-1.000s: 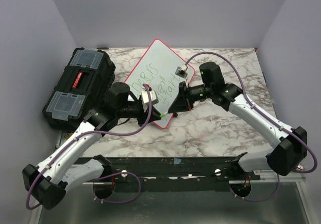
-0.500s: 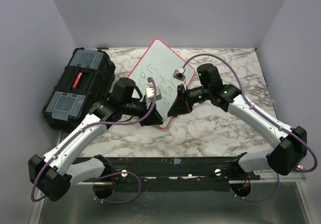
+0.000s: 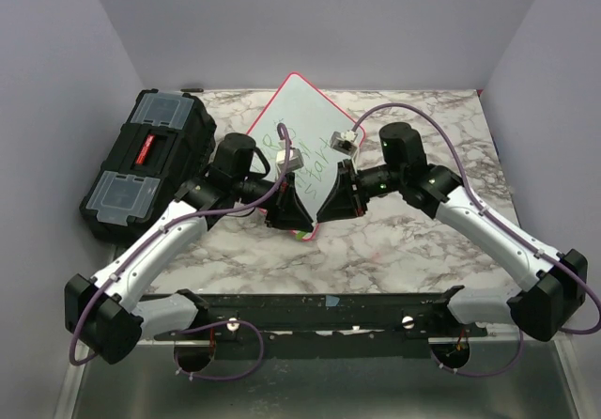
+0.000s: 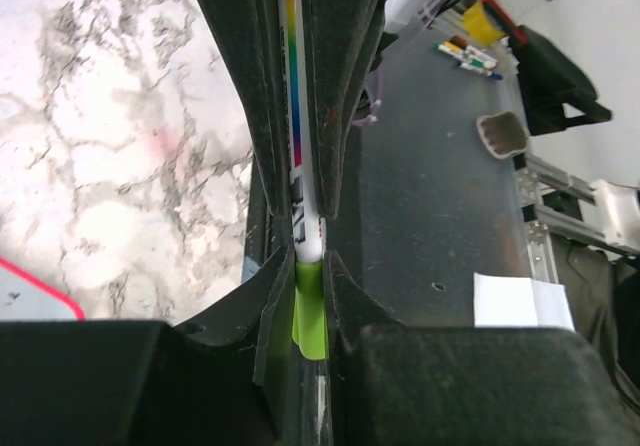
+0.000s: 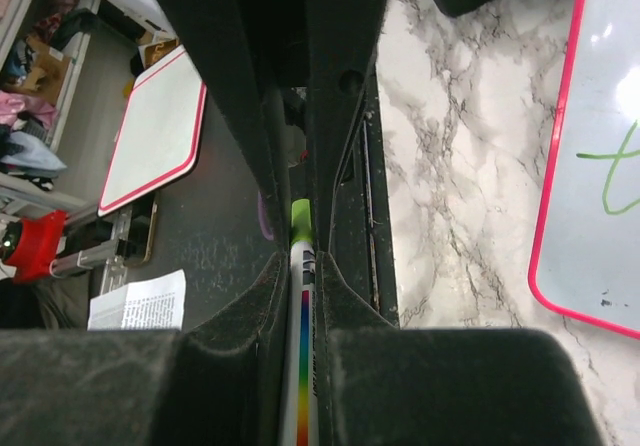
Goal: Write a sentence on the whiteboard
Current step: Close the whiteboard marker at the center of the board, then place the whiteboard marker at the center of the board.
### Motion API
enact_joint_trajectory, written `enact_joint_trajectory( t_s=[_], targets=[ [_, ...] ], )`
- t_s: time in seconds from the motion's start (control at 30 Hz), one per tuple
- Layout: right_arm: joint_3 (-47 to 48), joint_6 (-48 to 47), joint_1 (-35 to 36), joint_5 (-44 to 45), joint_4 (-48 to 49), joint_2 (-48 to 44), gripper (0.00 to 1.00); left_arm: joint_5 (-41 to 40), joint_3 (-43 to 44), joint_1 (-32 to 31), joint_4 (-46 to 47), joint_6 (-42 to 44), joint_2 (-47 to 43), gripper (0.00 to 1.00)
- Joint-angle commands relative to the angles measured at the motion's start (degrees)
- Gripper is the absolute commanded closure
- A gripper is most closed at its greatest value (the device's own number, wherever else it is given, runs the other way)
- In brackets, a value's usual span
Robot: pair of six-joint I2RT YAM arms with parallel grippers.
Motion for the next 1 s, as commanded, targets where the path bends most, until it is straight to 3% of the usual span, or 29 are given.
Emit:
enact_joint_trajectory(
  t_s=[0.0,0.3,0.57,0.77,0.97],
  targets=[
    [-3.2,-3.0,2.7,4.3,2.3,1.6,0.99,14.2,5.4,-0.6,24.9,-10.5,0.8,1.0],
    [-4.2,-2.8,2.8,6.6,3.3,0.5,0.99,12.1,8.5,-0.2,21.6,-8.8,2.7,1.0],
    [-4.3,-2.2,2.8,11.6,2.7,-0.4,0.99,5.0,10.5,1.2,14.4,-3.7,2.5,0.53],
    [-4.8,-1.7,2.8,14.6,2.4,-0.8,0.99,1.0,10.9,1.5,11.6,-1.4,1.7,0.36],
    [-5.7,-1.2,2.8,19.0,1.4,-1.3,0.99,-9.4,9.7,2.6,9.5,0.1,0.0,0.18]
  ],
)
